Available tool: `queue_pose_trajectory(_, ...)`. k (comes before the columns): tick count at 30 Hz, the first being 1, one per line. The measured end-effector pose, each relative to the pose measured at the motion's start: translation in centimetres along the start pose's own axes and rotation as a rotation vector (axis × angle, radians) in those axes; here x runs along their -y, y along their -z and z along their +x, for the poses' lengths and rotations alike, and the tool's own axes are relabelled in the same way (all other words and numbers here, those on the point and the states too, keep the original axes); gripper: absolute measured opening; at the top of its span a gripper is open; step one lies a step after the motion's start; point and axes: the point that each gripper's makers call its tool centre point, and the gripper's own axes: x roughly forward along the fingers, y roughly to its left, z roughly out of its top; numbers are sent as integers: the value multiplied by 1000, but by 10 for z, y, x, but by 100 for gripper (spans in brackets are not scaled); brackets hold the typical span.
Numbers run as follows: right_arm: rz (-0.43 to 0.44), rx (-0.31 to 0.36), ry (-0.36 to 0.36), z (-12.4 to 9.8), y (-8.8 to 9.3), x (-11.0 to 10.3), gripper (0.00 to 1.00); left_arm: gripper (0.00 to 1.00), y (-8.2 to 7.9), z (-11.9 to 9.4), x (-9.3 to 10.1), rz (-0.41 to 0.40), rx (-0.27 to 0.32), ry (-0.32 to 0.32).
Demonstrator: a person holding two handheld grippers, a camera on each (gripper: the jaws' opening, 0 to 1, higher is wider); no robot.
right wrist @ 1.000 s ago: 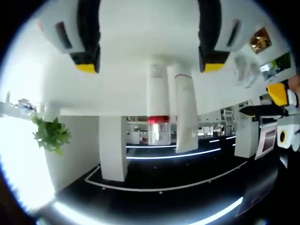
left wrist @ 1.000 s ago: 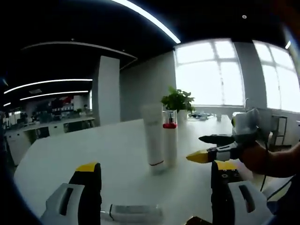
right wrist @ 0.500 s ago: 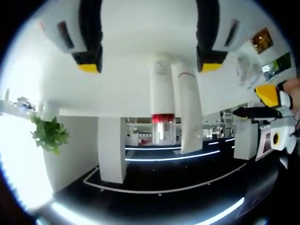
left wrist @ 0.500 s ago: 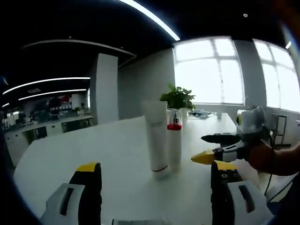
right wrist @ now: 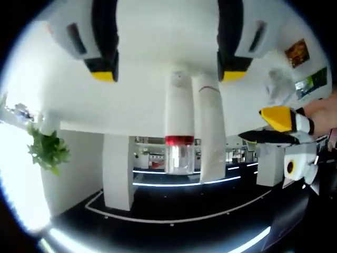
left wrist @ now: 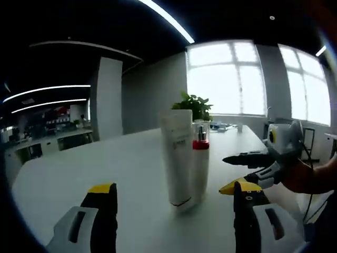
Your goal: Arrange the skincare products in the storage area until every visible bottle or jar stands upright without overlapping.
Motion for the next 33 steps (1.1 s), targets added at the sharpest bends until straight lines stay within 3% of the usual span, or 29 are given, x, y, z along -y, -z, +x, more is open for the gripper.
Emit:
queue_pose_trajectory(3,-1,-4,0,0,2,2,76,92,-1,4,11,-16,13,54)
queue_pose_trajectory(11,-11,-15,6,0,2,11,76,83,-13,16,19,42,22,144)
queue_pose_trajectory(16,-18,-18,15,-3,2,15,75,81,-15,25,17,48,3,159)
queue_pose_trajectory(17,-20,-20,15,-3,2,15,75,81,-16,31,8,49,-1,162)
queue_pose_trajectory(19,-25,-25,17,-4,3,15,75,80,-16,33,8,43,-4,180)
queue_pose_trajectory(20,-26,-27,17,-3,3,17,75,78,-19,35,13,10,4,221)
queue_pose_trajectory(26,-26,-37,17,-3,4,19,74,69,-19,42,12,37,-21,253)
queue_pose_trajectory(33,-28,-51,11,-2,8,19,72,66,-27,47,13,36,-17,279)
